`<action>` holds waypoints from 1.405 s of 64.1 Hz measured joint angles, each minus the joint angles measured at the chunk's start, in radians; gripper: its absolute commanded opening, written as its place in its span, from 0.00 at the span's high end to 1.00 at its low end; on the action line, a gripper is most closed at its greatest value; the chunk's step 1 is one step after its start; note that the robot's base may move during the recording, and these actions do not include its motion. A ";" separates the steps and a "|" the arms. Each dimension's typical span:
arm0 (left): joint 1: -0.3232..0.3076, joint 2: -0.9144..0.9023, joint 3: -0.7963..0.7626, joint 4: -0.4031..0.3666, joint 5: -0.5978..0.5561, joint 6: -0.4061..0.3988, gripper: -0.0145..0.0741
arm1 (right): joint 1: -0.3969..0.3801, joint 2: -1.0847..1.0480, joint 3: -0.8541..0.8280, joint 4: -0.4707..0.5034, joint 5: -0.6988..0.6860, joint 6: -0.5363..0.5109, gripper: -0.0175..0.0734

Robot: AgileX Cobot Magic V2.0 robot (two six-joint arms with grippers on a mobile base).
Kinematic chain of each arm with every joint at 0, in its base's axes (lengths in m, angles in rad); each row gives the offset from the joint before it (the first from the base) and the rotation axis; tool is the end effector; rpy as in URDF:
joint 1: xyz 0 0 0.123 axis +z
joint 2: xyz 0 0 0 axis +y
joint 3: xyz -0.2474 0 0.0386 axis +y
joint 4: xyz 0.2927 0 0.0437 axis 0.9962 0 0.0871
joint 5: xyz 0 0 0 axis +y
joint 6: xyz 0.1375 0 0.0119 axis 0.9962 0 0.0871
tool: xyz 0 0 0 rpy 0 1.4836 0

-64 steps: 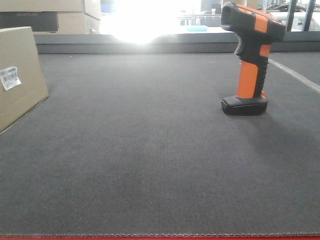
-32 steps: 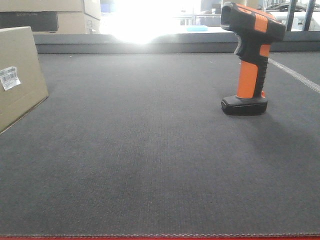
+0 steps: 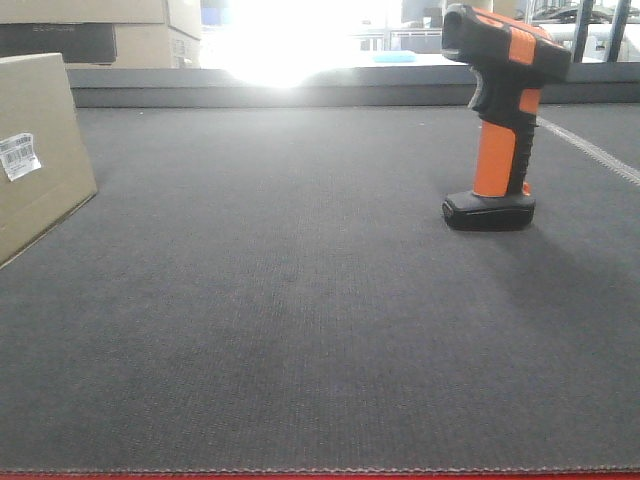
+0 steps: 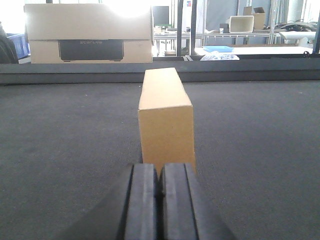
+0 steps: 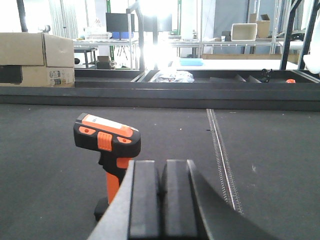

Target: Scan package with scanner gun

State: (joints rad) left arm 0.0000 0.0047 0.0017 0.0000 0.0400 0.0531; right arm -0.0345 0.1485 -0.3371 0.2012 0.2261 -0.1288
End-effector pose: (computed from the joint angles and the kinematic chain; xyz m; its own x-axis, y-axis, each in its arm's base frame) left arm 0.1837 0.0000 0.2101 0.0407 0.0531 -0.9978 -0.0022 0.9986 0.0530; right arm 0.1781 0.0001 0.3029 0.0532 0.0655 -0.9964 -0.0139 0.9978 0.0648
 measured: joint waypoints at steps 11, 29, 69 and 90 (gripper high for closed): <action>0.000 0.000 0.000 0.000 0.000 0.000 0.96 | 0.000 -0.005 0.053 -0.056 -0.023 0.022 0.98; 0.000 0.000 0.000 0.000 0.000 0.000 0.96 | -0.006 -0.072 0.251 -0.146 -0.110 0.153 0.98; 0.000 0.000 0.000 0.000 0.000 0.000 0.96 | -0.069 -0.145 0.336 -0.080 -0.138 0.043 0.98; 0.000 0.000 0.000 0.000 0.000 0.000 0.96 | -0.069 -0.145 0.336 -0.080 -0.138 0.043 0.98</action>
State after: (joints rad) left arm 0.0000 0.0047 0.0017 0.0000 0.0400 0.0531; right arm -0.1037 0.0033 -0.0009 0.1212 0.0878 -0.0861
